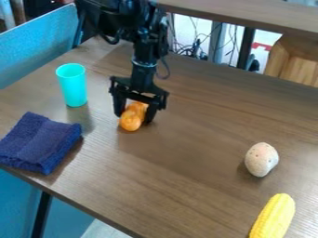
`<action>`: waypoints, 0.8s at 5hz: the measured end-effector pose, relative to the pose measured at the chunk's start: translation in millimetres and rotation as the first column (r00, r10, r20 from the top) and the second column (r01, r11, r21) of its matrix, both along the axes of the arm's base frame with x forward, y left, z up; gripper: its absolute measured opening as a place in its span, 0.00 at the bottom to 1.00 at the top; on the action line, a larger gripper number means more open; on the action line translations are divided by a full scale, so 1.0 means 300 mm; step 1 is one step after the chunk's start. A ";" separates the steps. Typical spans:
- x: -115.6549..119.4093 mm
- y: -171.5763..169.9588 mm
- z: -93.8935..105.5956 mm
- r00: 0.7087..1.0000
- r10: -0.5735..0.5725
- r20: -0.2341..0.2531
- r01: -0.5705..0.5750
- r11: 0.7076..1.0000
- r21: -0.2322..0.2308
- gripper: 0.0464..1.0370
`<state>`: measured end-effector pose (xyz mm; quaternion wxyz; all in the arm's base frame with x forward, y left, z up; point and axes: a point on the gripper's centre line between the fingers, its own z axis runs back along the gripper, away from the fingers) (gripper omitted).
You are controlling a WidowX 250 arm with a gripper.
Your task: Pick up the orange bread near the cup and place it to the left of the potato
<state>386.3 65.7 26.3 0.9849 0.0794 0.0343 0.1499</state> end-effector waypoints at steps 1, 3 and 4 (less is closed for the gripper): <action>0.027 0.005 -0.002 1.000 0.003 0.003 -0.003 1.000 0.002 0.93; -0.014 -0.051 0.021 0.995 -0.102 0.013 0.103 0.989 -0.104 0.76; -0.006 -0.110 0.106 0.986 -0.162 0.048 0.167 0.979 -0.114 0.76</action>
